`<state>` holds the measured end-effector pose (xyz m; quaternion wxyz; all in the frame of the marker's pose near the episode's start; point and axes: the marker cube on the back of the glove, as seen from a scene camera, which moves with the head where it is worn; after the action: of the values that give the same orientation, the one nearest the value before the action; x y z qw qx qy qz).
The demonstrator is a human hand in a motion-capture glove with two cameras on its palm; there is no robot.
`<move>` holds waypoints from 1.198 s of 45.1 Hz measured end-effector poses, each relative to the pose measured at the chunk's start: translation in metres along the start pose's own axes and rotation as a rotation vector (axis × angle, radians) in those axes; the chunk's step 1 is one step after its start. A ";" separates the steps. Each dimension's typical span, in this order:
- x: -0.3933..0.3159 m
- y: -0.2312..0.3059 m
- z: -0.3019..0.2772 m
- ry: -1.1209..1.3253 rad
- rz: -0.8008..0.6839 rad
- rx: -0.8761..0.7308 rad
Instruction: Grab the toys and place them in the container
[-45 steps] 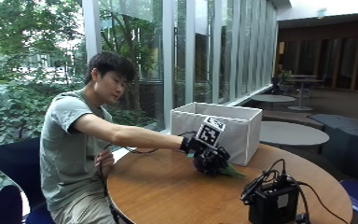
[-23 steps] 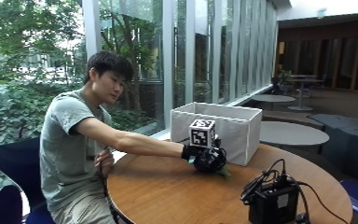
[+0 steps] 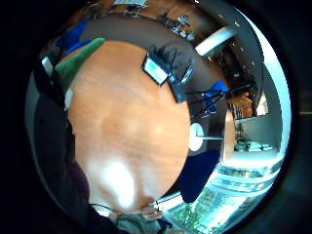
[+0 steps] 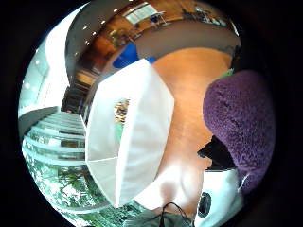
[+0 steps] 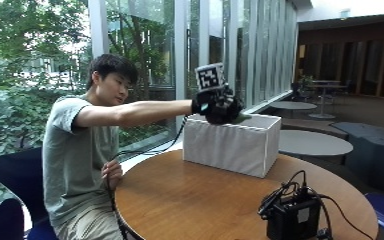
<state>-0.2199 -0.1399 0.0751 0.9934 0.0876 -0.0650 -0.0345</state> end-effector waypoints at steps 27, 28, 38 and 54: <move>-0.247 0.012 -0.103 -0.102 -0.296 0.051; -0.250 0.011 -0.100 -0.081 -0.273 0.039; -0.279 0.025 -0.072 0.036 -0.279 -0.213; -0.228 0.038 -0.058 -0.177 -0.200 -0.086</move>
<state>-0.4355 -0.0750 -0.0024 0.9783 0.0473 -0.1418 -0.1435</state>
